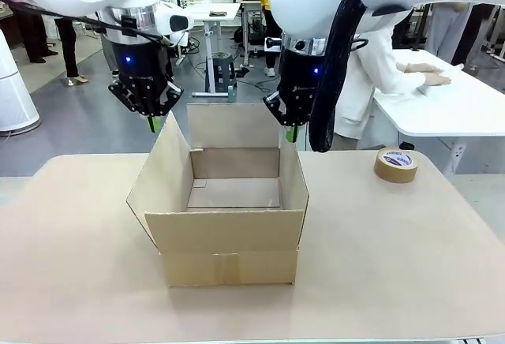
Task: Wrap the clocks to prevent damage.
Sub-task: Open the side flaps of the Package Box.
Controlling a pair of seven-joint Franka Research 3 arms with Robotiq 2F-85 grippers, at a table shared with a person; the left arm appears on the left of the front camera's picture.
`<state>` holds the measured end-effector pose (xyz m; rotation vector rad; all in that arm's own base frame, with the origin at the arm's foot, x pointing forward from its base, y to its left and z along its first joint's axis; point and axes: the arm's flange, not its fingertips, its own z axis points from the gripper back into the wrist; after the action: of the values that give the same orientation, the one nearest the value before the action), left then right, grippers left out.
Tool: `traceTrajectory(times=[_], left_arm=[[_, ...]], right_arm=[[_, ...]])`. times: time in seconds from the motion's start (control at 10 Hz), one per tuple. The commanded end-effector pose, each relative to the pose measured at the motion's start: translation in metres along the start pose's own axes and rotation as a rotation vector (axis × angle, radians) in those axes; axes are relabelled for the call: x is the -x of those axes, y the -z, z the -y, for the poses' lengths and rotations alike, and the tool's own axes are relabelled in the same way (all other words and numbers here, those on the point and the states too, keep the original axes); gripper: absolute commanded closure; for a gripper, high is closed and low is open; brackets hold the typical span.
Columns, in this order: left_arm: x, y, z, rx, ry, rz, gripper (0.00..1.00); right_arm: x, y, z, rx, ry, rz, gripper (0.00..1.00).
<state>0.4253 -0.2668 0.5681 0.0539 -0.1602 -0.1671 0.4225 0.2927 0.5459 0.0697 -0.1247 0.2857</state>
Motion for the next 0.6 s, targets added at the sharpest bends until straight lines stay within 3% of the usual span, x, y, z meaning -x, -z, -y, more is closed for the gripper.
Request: traceTrajectory(times=[0.0,0.5], left_arm=[[-0.004,0.013,-0.003,0.088,-0.009,0.004,1.00],[-0.020,0.044,-0.005,0.103,-0.028,-0.063,1.00]], right_arm=[[-0.003,0.014,-0.002,-0.006,0.011,0.002,0.99],[-0.016,0.037,0.004,-0.049,0.026,-0.032,0.99]])
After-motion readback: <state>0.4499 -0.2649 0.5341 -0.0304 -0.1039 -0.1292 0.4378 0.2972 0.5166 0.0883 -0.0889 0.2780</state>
